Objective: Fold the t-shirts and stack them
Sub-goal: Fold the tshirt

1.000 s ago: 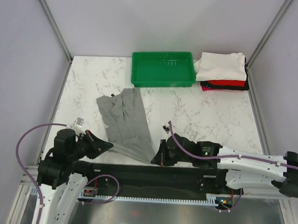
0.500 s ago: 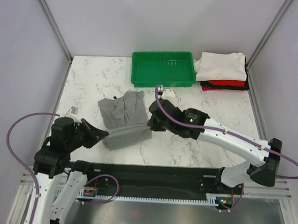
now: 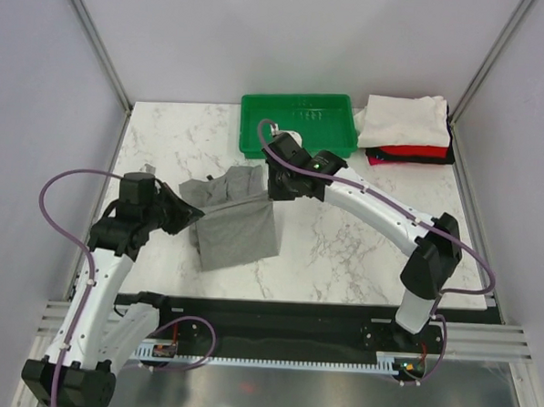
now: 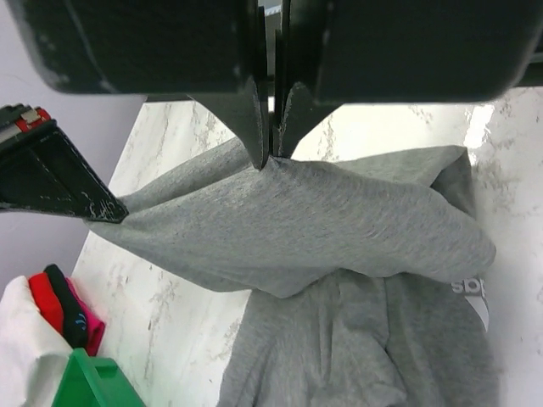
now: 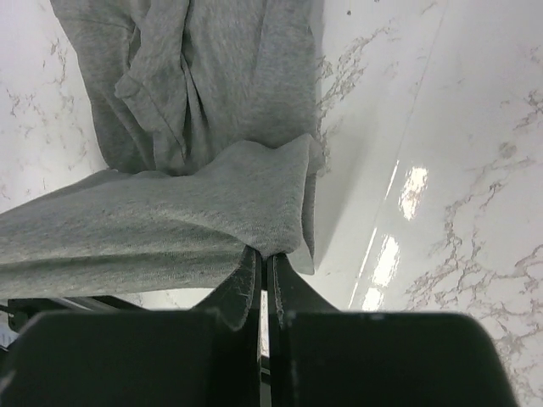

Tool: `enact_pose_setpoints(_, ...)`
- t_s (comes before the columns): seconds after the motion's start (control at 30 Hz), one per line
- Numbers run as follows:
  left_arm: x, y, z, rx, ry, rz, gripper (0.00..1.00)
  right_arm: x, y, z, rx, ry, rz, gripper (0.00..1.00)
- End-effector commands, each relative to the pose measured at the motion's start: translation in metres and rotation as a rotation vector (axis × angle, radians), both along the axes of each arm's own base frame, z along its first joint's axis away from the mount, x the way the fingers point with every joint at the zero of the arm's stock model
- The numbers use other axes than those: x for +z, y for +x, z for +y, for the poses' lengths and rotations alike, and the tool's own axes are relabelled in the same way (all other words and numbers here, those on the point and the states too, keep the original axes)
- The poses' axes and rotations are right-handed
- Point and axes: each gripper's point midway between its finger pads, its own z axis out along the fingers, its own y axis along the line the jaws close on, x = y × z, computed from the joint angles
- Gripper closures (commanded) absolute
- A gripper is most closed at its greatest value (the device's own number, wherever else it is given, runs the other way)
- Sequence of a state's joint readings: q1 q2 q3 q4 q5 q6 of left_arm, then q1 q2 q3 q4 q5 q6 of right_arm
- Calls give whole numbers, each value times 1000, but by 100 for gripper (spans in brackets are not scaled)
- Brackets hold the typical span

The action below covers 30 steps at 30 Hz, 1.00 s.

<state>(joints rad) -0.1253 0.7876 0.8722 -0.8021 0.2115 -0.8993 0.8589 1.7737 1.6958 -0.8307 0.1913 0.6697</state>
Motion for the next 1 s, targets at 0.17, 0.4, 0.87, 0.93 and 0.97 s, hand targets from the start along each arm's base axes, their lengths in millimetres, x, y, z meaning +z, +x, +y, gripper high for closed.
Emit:
enact_pose_setpoints(0.17,-9,47,23,13,-5,-20,98,-2,41,10,50,18,13,100)
enact_pose_setpoints(0.4,-25,82,39,35,-34,7,98,-22,79,27,59,25,32,100)
enact_pose_setpoints(0.87,-89,180,76,59,-82,155,98,-60,173,61,24,146,-26,100)
enact_pose_setpoints(0.93,-96,190,85,76,-73,170,98,-72,181,60,22,154,-20,96)
enact_pose_setpoints(0.97,-98,192,88,84,-67,175,98,-75,183,61,33,165,-15,92)
